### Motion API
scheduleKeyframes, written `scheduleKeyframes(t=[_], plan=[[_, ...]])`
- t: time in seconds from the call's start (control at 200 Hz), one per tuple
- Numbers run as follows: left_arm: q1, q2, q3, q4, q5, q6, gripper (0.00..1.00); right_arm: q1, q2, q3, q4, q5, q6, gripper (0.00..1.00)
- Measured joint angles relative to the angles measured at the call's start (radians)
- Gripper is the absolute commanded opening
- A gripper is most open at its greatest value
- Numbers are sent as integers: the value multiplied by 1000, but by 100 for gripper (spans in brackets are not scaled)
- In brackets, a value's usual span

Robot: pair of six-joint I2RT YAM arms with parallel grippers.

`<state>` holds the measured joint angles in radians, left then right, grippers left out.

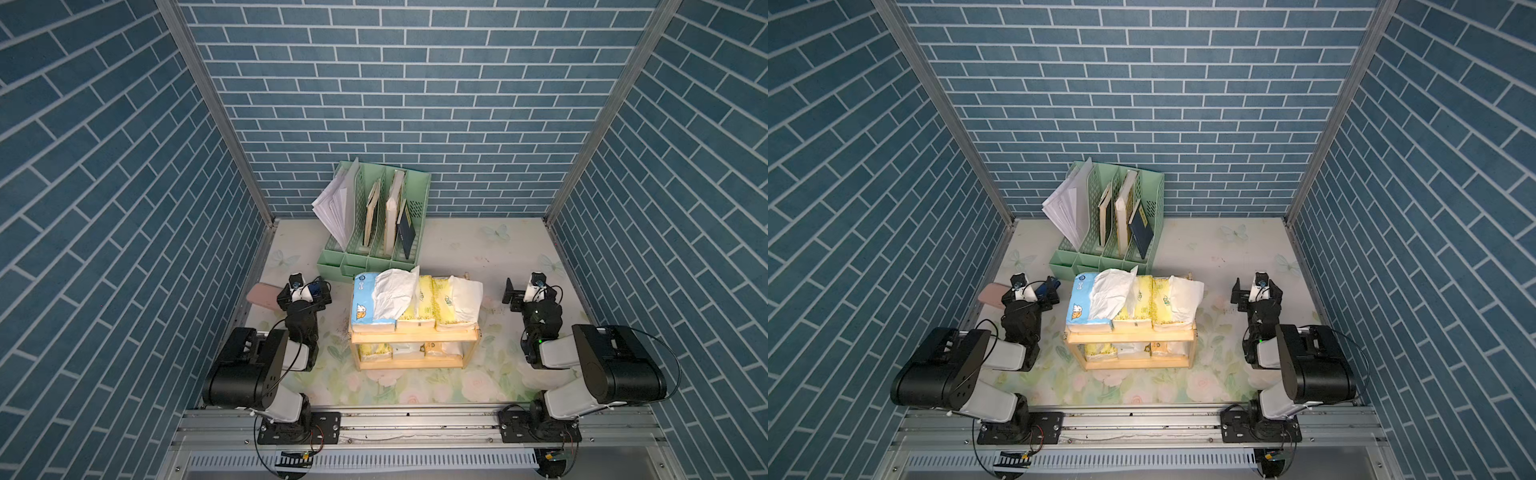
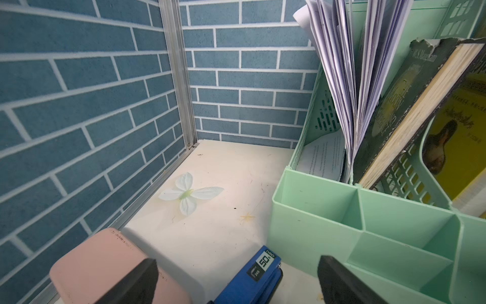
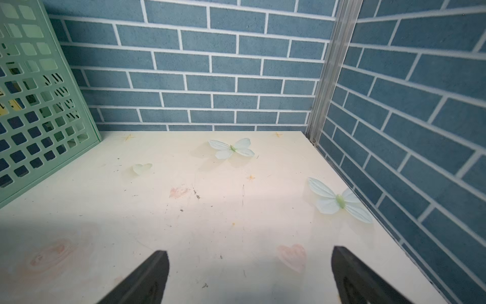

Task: Remove the tissue boxes from the shelf
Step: Move the shelf to the center of the board.

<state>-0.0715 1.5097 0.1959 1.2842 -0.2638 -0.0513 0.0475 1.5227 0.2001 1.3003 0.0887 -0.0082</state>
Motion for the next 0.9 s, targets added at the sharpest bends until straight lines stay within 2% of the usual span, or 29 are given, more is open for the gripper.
scheduleKeyframes(t=[0.46, 0.565, 0.67, 0.78, 0.9], plan=[[0, 0, 0, 0, 0, 0, 100, 0, 0, 0, -1, -2, 0, 100], [0, -10, 4, -23, -6, -1, 100, -5, -23, 10, -55, -4, 1, 100], [0, -119, 54, -182, -27, -6, 100, -11, -117, 30, -164, -2, 4, 100], [0, -291, 122, -309, -35, -20, 100, -18, -294, 80, -336, 0, 32, 100], [0, -456, 286, -568, -42, -84, 100, -22, -497, 170, -556, -47, 95, 100]])
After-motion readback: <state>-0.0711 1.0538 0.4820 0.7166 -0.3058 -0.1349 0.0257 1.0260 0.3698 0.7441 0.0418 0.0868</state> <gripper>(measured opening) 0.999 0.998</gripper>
